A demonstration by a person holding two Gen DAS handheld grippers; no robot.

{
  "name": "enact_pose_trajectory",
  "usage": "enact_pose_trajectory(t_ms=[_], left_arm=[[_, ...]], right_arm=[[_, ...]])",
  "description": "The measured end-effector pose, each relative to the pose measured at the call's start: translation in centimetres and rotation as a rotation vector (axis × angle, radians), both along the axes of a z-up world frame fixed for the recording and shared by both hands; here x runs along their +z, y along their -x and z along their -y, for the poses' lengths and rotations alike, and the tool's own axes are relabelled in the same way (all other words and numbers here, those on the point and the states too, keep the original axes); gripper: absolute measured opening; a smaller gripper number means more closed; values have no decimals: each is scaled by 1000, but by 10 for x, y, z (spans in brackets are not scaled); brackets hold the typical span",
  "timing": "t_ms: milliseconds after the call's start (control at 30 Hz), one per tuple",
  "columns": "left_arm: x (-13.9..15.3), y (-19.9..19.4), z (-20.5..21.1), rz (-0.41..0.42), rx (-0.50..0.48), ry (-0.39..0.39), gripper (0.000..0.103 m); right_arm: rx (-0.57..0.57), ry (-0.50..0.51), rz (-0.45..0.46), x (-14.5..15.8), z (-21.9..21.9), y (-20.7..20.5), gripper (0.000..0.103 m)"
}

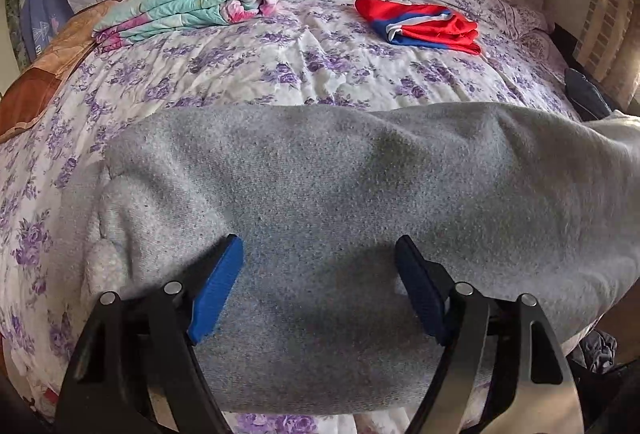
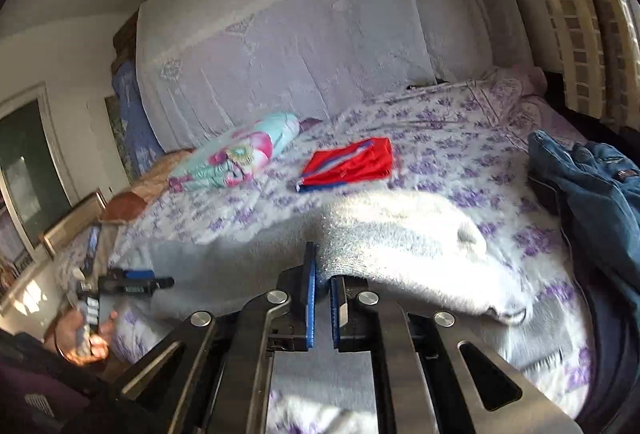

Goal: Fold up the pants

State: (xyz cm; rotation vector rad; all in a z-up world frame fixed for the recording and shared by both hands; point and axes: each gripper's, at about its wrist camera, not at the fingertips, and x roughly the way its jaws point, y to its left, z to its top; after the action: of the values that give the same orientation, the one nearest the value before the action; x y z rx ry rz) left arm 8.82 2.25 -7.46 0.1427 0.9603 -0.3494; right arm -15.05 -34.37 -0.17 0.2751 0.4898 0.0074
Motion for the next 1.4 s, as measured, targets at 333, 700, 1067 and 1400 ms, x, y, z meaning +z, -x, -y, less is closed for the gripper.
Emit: enact_pose_trajectory(t_ms=[333, 700, 1067, 1400], left_arm=[[-1, -1, 2, -20, -22, -23, 77], [-5, 1, 9, -9, -8, -43, 84], [-13, 2, 17, 9, -23, -96, 90], [24, 41, 20, 77, -101, -99, 89]], right_arm=[[-214, -173, -106, -60, 72, 54, 74], [-310, -321, -155, -83, 140, 13, 4], [-396, -223, -234, -112, 132, 48, 14], [-255, -159, -79, -31, 85, 26, 40]])
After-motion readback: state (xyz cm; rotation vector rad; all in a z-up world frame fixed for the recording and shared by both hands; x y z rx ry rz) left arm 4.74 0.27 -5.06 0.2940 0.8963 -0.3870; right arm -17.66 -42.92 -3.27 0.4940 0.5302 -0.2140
